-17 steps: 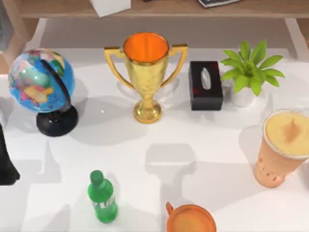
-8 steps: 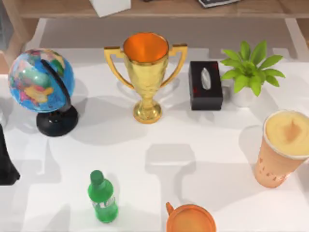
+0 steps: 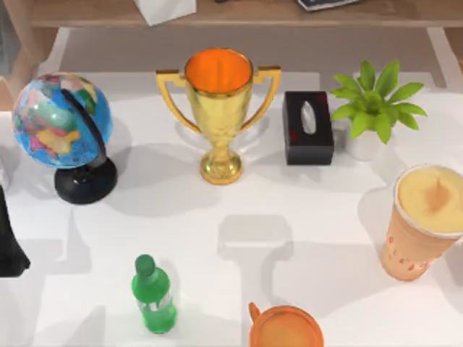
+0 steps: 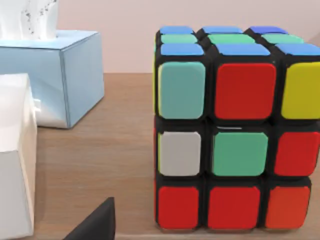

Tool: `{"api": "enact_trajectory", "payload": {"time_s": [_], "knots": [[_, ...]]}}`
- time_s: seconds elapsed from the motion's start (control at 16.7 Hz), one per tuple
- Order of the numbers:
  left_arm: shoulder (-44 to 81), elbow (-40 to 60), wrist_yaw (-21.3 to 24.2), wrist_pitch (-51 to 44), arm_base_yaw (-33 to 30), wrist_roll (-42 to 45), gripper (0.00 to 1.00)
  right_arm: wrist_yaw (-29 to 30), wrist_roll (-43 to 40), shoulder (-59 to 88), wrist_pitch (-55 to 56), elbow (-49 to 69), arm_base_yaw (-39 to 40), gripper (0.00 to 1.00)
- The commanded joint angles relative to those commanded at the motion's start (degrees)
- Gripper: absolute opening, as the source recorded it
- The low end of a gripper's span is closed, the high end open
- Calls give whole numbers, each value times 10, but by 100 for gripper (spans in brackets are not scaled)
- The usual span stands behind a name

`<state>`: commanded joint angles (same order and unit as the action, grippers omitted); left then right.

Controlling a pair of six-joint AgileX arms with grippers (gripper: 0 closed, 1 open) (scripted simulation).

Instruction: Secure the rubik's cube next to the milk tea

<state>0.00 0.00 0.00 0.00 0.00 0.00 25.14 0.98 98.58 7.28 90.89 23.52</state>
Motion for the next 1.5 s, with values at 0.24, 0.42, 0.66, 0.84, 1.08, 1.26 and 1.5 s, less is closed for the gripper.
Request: {"api": "enact_trajectory", "payload": {"time_s": [0.24,0.42,0.66,0.84,1.08,1.26,1.5], "knots": [[0,0,0,0,0,0,100,-2,0,-1,-1,-1,-3,100],[0,0,0,0,0,0,100,-10,0,17,-12,29,-11,100],[0,0,0,0,0,0,100,-30,0,72,-30,103,-33,100],[0,0,0,0,0,0,100,-33,-1,117,-34,151,-37,100],[0,0,0,0,0,0,100,-32,-1,129,-34,164,-34,100],[0,0,0,0,0,0,100,-32,-1,129,-34,164,-34,85],[0,0,0,0,0,0,100,-32,-1,129,-34,164,-34,55]]}}
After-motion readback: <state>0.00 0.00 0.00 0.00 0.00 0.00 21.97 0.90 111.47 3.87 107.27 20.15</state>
